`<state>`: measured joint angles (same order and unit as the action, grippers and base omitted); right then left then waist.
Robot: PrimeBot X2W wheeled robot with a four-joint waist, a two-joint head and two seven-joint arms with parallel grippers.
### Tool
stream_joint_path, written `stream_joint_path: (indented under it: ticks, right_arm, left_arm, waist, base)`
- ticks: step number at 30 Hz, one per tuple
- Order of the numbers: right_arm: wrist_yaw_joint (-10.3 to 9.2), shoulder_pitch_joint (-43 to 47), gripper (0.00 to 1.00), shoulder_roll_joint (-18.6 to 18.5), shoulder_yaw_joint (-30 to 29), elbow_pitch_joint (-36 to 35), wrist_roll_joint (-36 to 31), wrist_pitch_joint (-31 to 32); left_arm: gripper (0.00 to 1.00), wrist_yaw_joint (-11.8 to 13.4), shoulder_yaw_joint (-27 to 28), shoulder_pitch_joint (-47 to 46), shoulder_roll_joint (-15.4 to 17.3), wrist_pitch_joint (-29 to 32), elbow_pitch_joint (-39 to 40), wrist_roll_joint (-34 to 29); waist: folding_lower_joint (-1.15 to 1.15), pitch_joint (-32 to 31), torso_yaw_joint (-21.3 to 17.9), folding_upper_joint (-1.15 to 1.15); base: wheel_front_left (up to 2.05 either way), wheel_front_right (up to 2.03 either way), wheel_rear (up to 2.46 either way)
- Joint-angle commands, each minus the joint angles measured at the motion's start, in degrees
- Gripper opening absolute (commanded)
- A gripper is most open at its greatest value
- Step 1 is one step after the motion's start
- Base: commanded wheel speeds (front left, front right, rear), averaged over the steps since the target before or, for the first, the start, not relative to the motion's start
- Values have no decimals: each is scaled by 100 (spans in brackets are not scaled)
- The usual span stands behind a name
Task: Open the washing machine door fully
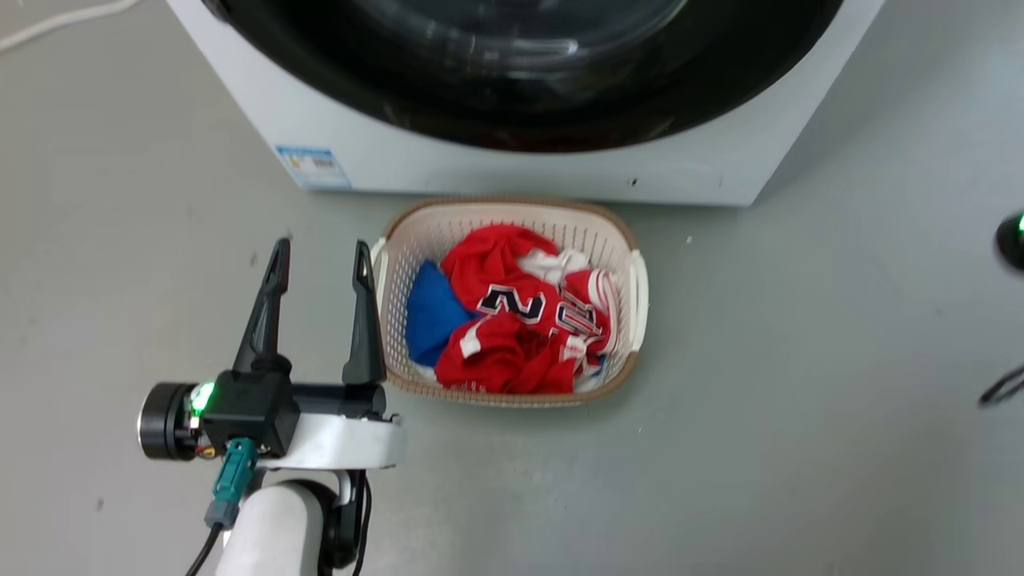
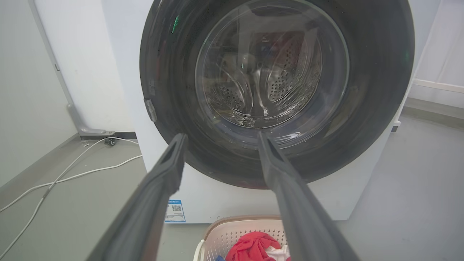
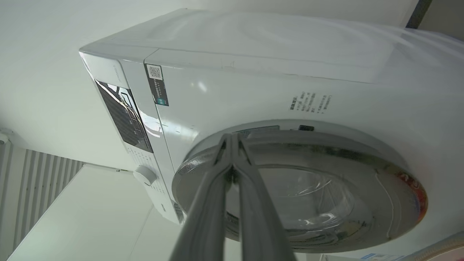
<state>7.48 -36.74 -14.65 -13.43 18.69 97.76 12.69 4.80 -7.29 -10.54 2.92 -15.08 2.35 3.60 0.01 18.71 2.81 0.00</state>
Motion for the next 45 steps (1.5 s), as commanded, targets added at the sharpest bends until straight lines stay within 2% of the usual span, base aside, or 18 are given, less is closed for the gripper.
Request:
stream_joint_path:
  ticks: [1,8,14,25,31,45]
  right_arm:
    - [2,-197,0,-76,57,52,-63,66]
    - [2,-1631,0,-556,467,832,-319,591]
    - [2,-2591,0,-809,934,1465,-585,1080]
    - [2,-3559,0,-974,1603,2157,-1129,1619]
    - [10,-3619,0,-926,1752,2099,-1109,1956]
    - [9,-2424,0,-956,1722,1376,-817,2452]
  left_arm:
    - [100,25,-19,-96,-7,-15,33,-34]
    - [100,19,-90,-461,-6,-14,170,-20]
    - [100,91,-212,-669,-7,-15,229,63]
    - [100,199,-347,-797,-6,-15,235,153]
    - [100,231,-346,-816,-7,-15,194,175]
    - [100,121,-182,-520,-6,-15,77,49]
  waist:
    - [-1,307,115,0]
    - [-1,995,259,0]
    - [-1,1355,405,0]
    - [-1,1646,599,0]
    - [-1,1639,591,0]
    - [-1,1087,292,0]
  base:
    - [0,0,0]
    - [0,0,0]
    - [0,0,0]
    - [0,0,0]
    - [0,0,0]
    - [0,0,0]
